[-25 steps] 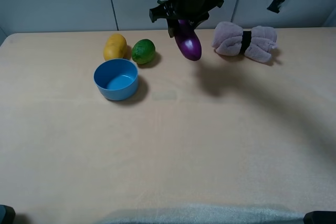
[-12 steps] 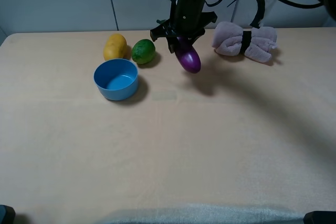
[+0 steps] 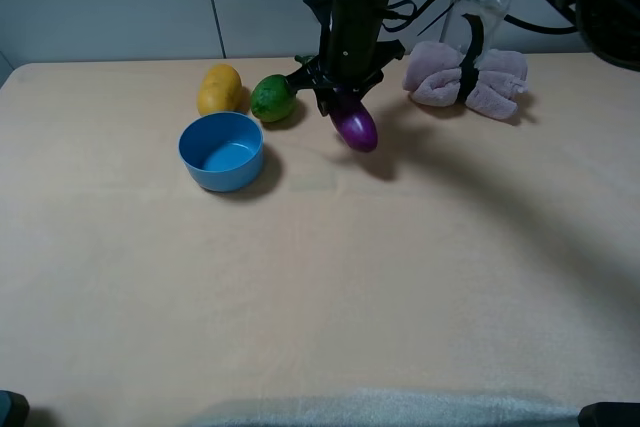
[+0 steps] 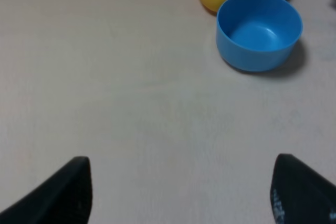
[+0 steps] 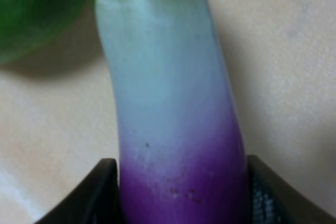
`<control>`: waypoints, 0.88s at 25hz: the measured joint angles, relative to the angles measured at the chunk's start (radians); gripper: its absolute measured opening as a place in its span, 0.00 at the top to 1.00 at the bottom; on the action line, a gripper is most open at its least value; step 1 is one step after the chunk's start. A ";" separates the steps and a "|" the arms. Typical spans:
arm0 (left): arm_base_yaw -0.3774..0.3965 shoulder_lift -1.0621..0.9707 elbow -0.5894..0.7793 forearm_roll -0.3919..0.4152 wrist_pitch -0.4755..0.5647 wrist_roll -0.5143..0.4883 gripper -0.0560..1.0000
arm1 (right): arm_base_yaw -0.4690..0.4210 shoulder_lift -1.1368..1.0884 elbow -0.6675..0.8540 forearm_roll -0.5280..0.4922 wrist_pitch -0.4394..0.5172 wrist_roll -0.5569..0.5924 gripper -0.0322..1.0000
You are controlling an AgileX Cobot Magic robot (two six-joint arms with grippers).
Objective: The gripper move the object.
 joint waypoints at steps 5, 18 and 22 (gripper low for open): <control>0.000 0.000 0.000 0.000 0.000 0.000 0.22 | 0.000 0.031 -0.002 0.001 0.004 -0.012 0.61; 0.000 0.000 0.000 0.000 0.000 0.000 0.22 | 0.000 0.046 -0.011 0.012 0.001 -0.034 0.61; 0.000 0.000 0.000 0.000 0.000 0.000 0.22 | 0.000 0.052 -0.011 0.012 -0.007 -0.035 0.61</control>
